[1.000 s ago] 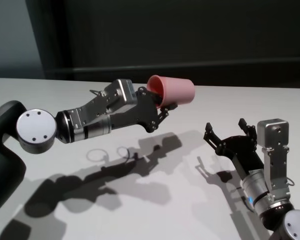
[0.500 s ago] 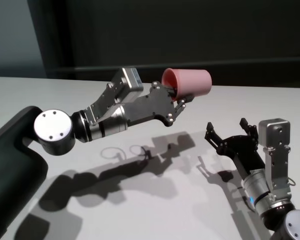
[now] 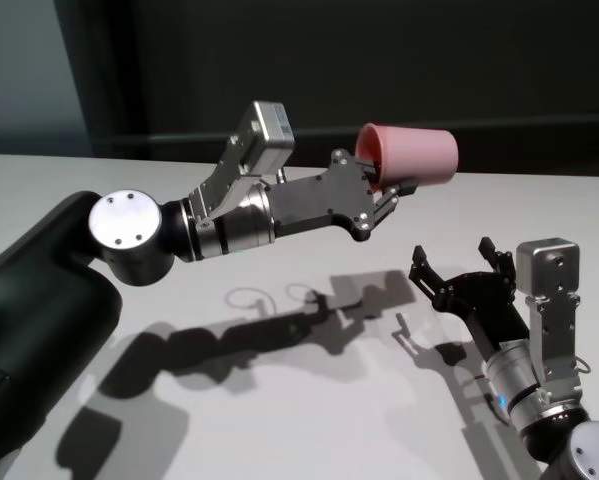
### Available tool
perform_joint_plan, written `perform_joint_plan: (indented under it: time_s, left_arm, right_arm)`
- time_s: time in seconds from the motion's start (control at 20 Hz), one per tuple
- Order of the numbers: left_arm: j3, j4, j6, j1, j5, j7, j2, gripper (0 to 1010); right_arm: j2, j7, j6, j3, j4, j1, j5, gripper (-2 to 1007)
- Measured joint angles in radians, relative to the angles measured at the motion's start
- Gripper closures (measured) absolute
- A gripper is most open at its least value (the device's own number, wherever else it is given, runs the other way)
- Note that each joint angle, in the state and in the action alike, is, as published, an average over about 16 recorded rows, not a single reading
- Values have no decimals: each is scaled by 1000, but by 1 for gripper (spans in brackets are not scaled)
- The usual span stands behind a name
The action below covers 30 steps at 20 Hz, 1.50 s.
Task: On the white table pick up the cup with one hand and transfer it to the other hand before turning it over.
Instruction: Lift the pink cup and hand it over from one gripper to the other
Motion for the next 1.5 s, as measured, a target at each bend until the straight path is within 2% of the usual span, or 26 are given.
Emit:
perform_joint_plan:
  time_s: [0.45, 0.8, 1.1, 1.5]
  left_arm:
    - [34, 118, -14, -85, -61, -109, -46, 963]
    - [34, 184, -13, -125, -122, -172, -66, 963]
    - [22, 206, 2, -145, -167, -203, -65, 963]
    - [15, 201, 41, -170, -208, -235, -55, 963]
  right_arm:
    - [0, 0, 0, 0, 0, 0, 0, 3]
    - [0, 0, 0, 0, 0, 0, 0, 3]
    - [0, 0, 0, 0, 0, 0, 0, 3]
    - [0, 0, 0, 0, 0, 0, 0, 3]
